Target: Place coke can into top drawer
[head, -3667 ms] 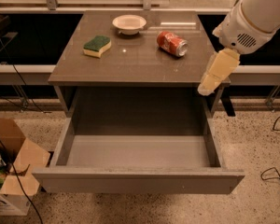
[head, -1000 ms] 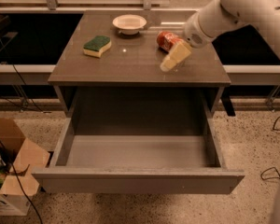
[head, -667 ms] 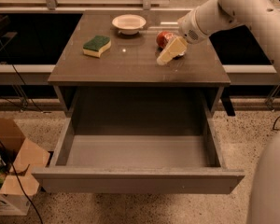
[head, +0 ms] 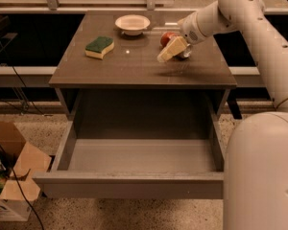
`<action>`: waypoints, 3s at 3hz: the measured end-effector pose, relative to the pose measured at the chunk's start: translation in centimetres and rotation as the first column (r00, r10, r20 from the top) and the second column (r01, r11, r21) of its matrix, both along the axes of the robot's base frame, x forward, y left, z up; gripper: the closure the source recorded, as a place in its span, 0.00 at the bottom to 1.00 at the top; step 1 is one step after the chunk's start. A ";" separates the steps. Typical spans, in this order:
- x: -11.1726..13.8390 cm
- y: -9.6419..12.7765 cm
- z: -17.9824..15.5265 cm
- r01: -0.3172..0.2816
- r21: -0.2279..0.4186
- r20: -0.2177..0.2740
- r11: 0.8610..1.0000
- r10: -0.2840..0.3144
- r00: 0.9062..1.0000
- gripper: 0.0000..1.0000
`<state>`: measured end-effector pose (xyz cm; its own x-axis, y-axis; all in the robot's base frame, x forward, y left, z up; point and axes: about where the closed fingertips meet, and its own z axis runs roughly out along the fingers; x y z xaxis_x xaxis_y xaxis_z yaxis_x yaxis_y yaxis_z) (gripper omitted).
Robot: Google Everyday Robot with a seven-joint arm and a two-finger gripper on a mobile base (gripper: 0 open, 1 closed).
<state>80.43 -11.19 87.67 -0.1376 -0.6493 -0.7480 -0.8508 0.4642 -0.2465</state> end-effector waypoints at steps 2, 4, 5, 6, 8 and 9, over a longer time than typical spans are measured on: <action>2.5 -2.2 -2.9 0.063 0.042 -0.052 0.997 -0.061 0.997 0.18; 2.0 -2.3 -1.7 0.040 0.000 -0.021 0.999 -0.040 0.999 0.73; -0.7 -0.9 0.2 -0.063 -0.052 0.020 0.997 0.064 0.998 0.96; -5.4 0.1 2.4 -0.173 -0.115 0.065 0.978 0.181 0.981 1.00; -17.4 2.3 2.4 -0.287 -0.136 0.016 0.948 0.291 0.956 1.00; -22.7 3.0 -1.6 -0.314 -0.159 -0.109 0.936 0.300 0.948 1.00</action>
Offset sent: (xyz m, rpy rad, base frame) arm 0.0417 -0.0451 -0.0320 0.0609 0.0687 -0.1044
